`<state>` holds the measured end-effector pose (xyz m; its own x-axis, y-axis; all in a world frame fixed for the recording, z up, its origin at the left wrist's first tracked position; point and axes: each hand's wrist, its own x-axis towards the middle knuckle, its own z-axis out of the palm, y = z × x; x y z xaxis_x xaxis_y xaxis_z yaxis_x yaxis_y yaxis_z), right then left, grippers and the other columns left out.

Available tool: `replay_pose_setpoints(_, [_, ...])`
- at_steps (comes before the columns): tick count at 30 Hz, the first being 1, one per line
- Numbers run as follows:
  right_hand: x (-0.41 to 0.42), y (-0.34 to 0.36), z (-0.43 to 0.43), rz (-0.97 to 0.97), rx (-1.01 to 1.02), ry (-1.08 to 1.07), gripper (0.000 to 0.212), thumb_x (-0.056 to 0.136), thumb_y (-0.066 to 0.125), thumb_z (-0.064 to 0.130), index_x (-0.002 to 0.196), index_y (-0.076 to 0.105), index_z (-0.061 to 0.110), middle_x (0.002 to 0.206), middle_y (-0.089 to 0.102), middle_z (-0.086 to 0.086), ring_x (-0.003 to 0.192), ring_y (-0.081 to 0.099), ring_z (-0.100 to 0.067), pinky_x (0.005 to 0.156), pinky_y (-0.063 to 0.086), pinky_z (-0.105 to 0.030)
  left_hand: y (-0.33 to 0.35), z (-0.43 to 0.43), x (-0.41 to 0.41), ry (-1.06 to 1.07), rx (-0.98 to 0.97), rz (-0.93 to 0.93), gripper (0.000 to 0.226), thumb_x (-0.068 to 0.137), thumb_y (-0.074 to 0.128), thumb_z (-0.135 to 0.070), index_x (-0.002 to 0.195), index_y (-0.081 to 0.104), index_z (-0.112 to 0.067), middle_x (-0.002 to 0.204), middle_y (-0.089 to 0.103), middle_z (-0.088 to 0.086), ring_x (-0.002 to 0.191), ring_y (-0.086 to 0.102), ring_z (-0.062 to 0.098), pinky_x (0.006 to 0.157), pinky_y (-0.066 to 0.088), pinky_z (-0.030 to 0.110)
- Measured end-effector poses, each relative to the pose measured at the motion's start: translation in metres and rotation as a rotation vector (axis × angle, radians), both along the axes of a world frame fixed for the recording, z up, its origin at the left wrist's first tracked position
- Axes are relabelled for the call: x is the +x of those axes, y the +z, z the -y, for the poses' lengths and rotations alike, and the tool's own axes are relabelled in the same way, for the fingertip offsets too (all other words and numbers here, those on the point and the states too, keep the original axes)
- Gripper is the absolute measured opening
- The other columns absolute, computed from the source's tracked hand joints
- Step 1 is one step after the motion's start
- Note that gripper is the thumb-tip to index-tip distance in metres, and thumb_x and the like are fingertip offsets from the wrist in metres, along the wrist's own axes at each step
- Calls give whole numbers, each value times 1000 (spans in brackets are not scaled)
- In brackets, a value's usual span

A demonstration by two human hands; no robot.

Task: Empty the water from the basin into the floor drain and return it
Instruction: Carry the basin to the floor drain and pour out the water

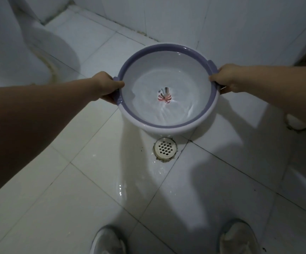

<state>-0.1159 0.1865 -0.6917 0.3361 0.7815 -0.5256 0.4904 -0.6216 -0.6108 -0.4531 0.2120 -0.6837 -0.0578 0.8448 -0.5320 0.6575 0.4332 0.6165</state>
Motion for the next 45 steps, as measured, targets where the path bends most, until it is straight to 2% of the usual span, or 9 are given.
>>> replay_pose_setpoints(3, [-2, 3, 3, 0, -2, -1, 38, 97, 49, 13, 130, 47, -4, 84, 56, -11, 66, 55, -22, 57, 49, -33, 0, 3, -2, 1, 8, -2, 32, 92, 59, -17, 111, 58, 9, 76, 67, 18, 38, 65, 19, 34, 49, 22])
replay_pose_setpoints(9, [-3, 7, 8, 20, 2, 20, 39, 97, 49, 13, 131, 46, -6, 99, 56, -15, 62, 52, -20, 53, 46, -31, 4, 8, -3, -16, 2, -16, 34, 94, 60, -21, 113, 57, 7, 77, 67, 16, 42, 67, 20, 34, 49, 21])
replay_pose_setpoints(12, [-4, 9, 8, 14, 10, 21, 39, 98, 49, 14, 131, 46, -6, 103, 55, -15, 65, 54, -23, 57, 48, -33, 7, 8, -3, -13, 4, -28, 36, 94, 61, -23, 115, 57, 6, 80, 68, 15, 56, 69, 24, 34, 49, 21])
replay_pose_setpoints(16, [-5, 13, 9, 0, 23, 13, 40, 98, 49, 14, 133, 45, -6, 104, 54, -15, 88, 55, -27, 76, 48, -37, 10, 9, -4, -16, 15, -43, 37, 94, 61, -24, 115, 58, 6, 79, 68, 14, 44, 67, 18, 34, 49, 21])
replay_pose_setpoints(25, [-5, 24, 11, 0, 39, 5, 40, 97, 51, 14, 131, 46, -7, 104, 55, -16, 90, 56, -28, 77, 49, -37, 17, 13, -4, -8, 22, -33, 36, 94, 60, -22, 115, 58, 8, 78, 68, 16, 43, 68, 20, 34, 49, 22])
replay_pose_setpoints(29, [-4, 28, 13, 7, 46, 7, 40, 97, 51, 14, 130, 46, -7, 104, 55, -16, 88, 57, -28, 75, 49, -37, 21, 15, -4, -13, 21, -50, 39, 93, 61, -26, 117, 58, 5, 82, 69, 14, 62, 71, 25, 36, 51, 22])
replay_pose_setpoints(35, [-4, 32, 15, 21, 46, 13, 38, 97, 51, 14, 128, 47, -9, 102, 56, -17, 87, 57, -29, 75, 50, -38, 25, 16, -3, -2, 27, -60, 38, 94, 61, -27, 116, 59, 4, 79, 69, 13, 45, 68, 19, 34, 49, 21])
replay_pose_setpoints(39, [-5, 37, 16, 32, 49, 13, 38, 96, 51, 13, 128, 47, -8, 103, 56, -17, 87, 58, -30, 73, 50, -38, 28, 16, -4, -2, 31, -66, 38, 94, 61, -27, 116, 59, 3, 80, 69, 13, 55, 70, 23, 35, 50, 22])
replay_pose_setpoints(45, [-7, 41, 18, 50, 54, 19, 39, 96, 51, 13, 129, 47, -9, 103, 57, -17, 87, 59, -30, 75, 51, -39, 32, 16, -5, 0, 47, -57, 37, 93, 61, -26, 115, 59, 3, 79, 69, 13, 47, 69, 20, 34, 49, 22])
